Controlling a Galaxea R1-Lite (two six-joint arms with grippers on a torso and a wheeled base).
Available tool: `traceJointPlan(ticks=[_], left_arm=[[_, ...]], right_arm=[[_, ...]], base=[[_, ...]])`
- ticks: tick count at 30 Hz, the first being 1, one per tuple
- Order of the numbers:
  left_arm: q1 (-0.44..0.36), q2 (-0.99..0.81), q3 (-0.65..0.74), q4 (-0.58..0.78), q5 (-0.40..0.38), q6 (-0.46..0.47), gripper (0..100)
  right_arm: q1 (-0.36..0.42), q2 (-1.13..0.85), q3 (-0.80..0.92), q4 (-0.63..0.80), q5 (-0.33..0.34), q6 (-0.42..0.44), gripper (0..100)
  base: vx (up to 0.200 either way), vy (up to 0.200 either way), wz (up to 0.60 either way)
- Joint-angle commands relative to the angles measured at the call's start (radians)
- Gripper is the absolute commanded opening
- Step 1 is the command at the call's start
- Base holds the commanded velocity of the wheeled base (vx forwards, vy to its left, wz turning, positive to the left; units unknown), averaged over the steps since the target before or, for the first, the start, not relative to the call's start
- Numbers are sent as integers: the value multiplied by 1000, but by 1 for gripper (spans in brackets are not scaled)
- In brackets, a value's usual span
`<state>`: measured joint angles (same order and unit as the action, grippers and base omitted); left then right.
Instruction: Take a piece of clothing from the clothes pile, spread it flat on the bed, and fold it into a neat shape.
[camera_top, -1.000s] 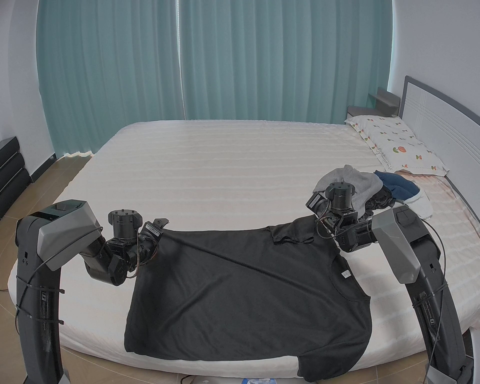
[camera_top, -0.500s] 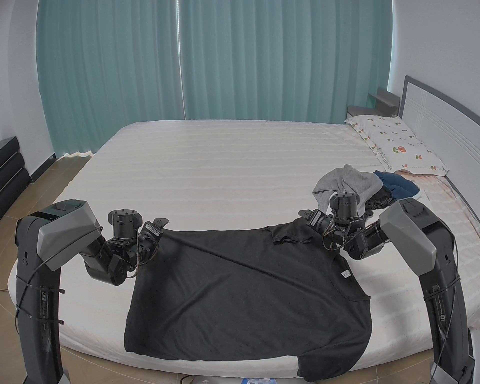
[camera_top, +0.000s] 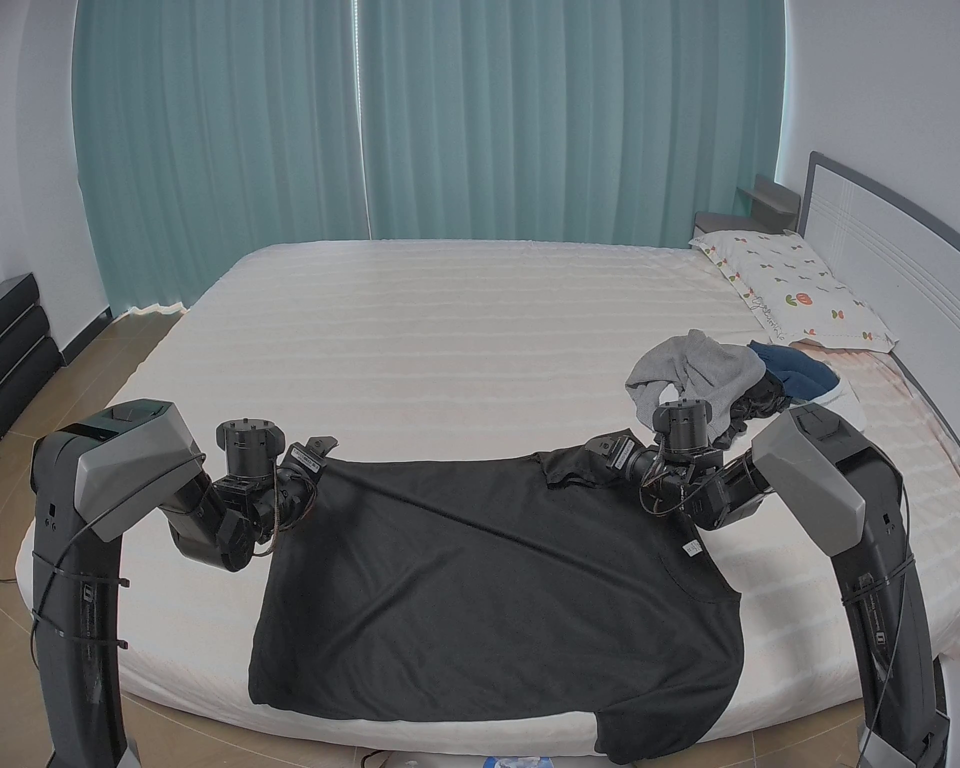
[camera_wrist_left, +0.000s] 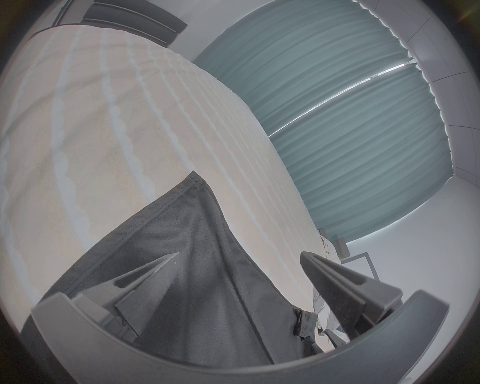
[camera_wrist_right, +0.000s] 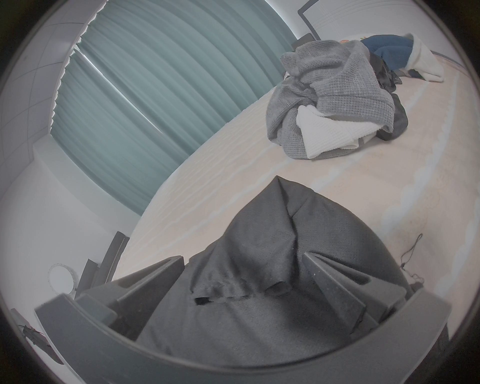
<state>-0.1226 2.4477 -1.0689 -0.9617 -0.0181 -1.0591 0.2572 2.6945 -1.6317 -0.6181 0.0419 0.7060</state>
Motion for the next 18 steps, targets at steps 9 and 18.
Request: traceJointPlan(ticks=[9, 18], left_arm=[[0, 1, -2, 1, 0, -1, 100], [0, 1, -3, 3, 0, -1, 100]], right_arm=[[10, 127, -171, 46, -94, -2, 0], [0, 156, -368, -8, -154, -3, 0]], base=[[0, 0, 0], [0, 0, 0]])
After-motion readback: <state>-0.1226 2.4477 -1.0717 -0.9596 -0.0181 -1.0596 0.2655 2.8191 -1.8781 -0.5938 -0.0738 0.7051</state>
